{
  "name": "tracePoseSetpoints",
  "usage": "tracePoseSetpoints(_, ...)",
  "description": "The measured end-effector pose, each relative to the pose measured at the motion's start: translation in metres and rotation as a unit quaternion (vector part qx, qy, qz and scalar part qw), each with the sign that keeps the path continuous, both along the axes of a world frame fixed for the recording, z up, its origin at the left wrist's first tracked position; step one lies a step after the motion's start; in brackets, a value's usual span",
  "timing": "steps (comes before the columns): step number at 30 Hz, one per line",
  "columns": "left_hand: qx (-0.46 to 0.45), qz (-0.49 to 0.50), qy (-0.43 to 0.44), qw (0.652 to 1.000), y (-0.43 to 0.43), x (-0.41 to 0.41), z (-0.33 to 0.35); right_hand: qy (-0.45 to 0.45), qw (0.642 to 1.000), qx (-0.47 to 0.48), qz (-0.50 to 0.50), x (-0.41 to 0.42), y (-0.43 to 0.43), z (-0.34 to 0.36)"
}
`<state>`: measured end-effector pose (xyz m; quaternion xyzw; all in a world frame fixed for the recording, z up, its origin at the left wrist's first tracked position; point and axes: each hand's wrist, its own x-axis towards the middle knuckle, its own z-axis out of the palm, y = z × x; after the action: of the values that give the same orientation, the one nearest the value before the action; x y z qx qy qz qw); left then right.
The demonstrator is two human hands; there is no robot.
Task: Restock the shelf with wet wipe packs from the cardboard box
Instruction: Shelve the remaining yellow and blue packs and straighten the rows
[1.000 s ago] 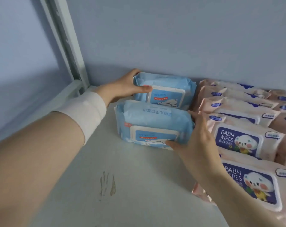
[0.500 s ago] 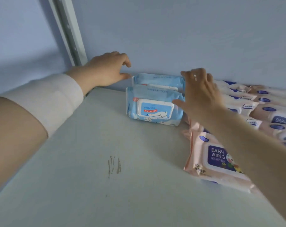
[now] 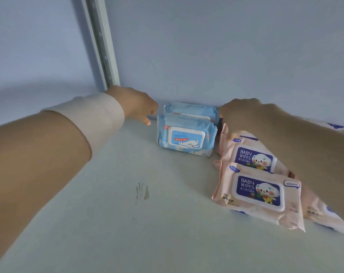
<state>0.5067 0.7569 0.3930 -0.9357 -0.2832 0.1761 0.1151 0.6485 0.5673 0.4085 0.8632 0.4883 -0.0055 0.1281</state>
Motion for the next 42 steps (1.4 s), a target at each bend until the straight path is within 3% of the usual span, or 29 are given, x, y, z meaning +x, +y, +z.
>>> tracePoseSetpoints(3,-0.091,0.024,-0.113,0.989,0.005,0.008,-0.009,0.052,0.997,0.038,-0.032,0.0,-0.001,-0.022)
tracePoseSetpoints(6,-0.212,0.044,-0.201,0.956,0.006,0.018,-0.018,0.103,0.99,0.078,-0.056,-0.004,-0.001,-0.054)
tracePoseSetpoints(10,-0.316,0.075,-0.298,0.897,0.019,0.036,-0.036,0.078,0.978,0.193,-0.024,-0.002,0.005,-0.075)
tracePoseSetpoints(13,-0.358,0.1,-0.324,0.87,0.028,0.051,-0.053,0.056,0.969,0.242,-0.003,-0.004,0.012,-0.093)
tracePoseSetpoints(17,-0.364,0.044,-0.356,0.859,0.029,0.067,-0.069,0.011,0.942,0.336,0.009,0.004,0.02,-0.118)
tracePoseSetpoints(20,-0.447,0.04,-0.336,0.828,0.032,0.066,-0.069,-0.048,0.926,0.375,0.004,0.009,0.028,-0.123)
tracePoseSetpoints(21,-0.461,0.037,-0.319,0.827,0.033,0.064,-0.066,-0.078,0.922,0.378,0.002,0.011,0.029,-0.124)
tracePoseSetpoints(23,-0.429,0.018,-0.285,0.857,0.035,0.059,-0.062,-0.121,0.918,0.378,0.0,0.015,0.03,-0.128)
tracePoseSetpoints(25,-0.336,-0.024,-0.257,0.906,0.032,0.056,-0.062,-0.114,0.922,0.369,-0.016,0.015,0.029,-0.127)
tracePoseSetpoints(27,-0.268,-0.061,-0.262,0.925,0.026,0.055,-0.066,-0.08,0.939,0.329,-0.065,0.013,0.026,-0.123)
tracePoseSetpoints(37,-0.227,-0.091,-0.286,0.926,0.019,0.052,-0.072,0.044,0.939,0.3,-0.163,0.011,0.024,-0.128)
tracePoseSetpoints(42,-0.197,-0.077,-0.297,0.931,0.011,0.049,-0.084,0.019,0.94,0.288,-0.183,0.011,0.028,-0.134)
